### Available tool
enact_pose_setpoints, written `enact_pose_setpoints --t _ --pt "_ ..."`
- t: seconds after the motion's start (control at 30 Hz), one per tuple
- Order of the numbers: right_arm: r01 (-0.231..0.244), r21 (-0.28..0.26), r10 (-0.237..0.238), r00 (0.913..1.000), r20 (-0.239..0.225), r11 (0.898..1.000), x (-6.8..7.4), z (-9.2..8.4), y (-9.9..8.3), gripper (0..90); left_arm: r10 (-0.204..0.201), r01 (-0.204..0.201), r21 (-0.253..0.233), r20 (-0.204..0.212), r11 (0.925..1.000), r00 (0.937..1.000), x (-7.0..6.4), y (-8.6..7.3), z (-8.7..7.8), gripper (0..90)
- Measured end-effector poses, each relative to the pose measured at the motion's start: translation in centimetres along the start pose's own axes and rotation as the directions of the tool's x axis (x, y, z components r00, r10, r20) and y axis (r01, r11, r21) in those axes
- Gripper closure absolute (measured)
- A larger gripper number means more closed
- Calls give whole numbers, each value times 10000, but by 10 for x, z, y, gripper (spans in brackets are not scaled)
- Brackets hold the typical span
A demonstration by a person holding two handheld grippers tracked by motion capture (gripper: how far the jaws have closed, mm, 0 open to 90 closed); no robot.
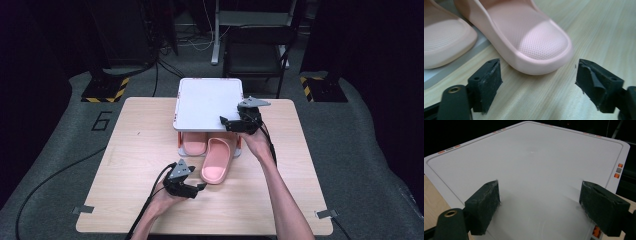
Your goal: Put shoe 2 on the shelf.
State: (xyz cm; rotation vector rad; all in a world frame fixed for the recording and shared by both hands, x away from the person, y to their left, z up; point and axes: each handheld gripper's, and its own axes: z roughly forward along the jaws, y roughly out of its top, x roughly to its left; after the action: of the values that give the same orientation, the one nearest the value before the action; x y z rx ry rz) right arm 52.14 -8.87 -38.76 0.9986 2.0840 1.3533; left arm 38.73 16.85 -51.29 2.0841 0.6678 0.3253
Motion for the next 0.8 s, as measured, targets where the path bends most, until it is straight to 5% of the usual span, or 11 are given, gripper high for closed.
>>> enact_pose_setpoints --t 0.27,0.4,0.6,0.8 --pt "-15 -4 15 10000 -20 10000 0 0 0 164 -229 229 39 15 9997 9997 0 11 21 317" --pt "-27 -4 27 10000 -10 10000 0 0 0 165 -275 268 -206 -375 9994 9989 0 20 32 316" --pt "-52 -57 52 10000 4 10000 0 0 0 164 -1247 1183 -640 -1068 9909 9864 4 32 51 311" --pt "-74 -35 74 10000 -9 10000 0 0 0 164 -1203 1160 -489 -971 9920 9880 1 31 51 304"
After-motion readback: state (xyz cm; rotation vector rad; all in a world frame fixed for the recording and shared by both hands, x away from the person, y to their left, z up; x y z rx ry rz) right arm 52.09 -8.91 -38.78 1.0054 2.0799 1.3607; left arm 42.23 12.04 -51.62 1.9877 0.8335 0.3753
